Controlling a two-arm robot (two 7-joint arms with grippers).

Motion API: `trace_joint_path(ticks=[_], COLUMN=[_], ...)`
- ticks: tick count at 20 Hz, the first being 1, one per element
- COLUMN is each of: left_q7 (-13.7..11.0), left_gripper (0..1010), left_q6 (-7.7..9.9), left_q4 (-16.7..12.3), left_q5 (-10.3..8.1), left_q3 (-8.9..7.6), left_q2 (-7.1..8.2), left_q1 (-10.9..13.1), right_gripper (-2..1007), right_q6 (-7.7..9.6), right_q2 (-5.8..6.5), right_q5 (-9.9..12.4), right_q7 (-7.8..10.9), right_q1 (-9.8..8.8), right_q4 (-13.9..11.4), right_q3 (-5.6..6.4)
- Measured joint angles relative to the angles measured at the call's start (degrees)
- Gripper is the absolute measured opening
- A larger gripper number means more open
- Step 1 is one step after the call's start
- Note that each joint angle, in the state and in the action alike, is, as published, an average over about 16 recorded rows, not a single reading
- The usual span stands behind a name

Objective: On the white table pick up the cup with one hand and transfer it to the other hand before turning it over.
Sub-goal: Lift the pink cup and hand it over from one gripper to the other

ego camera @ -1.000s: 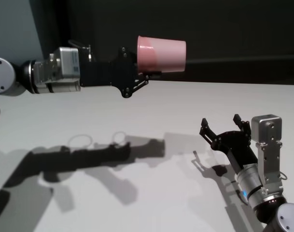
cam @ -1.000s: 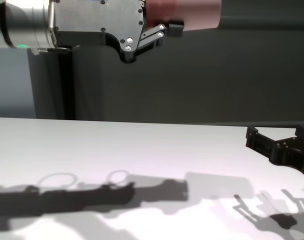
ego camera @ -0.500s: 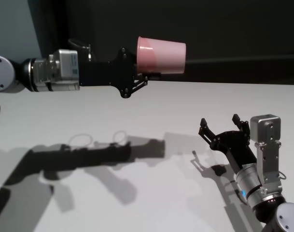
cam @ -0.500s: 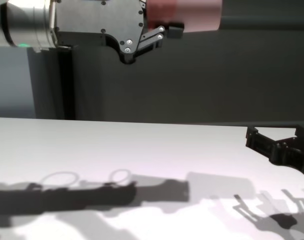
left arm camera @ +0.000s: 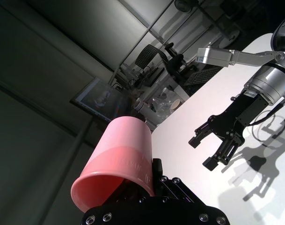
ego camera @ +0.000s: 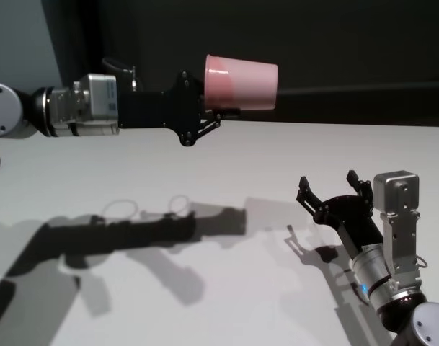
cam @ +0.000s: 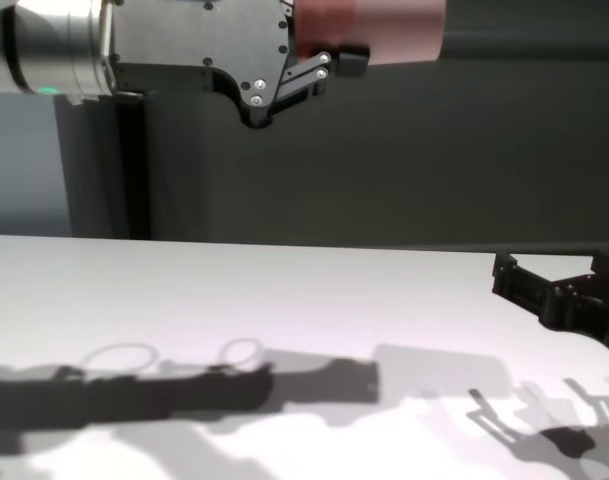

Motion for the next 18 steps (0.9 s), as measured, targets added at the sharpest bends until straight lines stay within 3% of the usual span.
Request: trace_joint_path(ticks=[18], left_q7=[0.2], left_gripper=[47], left_q6=[0.2], left_q4=[-0.16], left_q5=[0.1], left_q3=[-0.09], left_q2=[0.07], left_q1=[0.14], right_gripper=[1002], right_q6=[0.03], right_q2=[-0.1], right_q5=[0.23], right_q7=[0.48], right_q1=[-0.04], right_q4=[0.14], right_q3=[0.22])
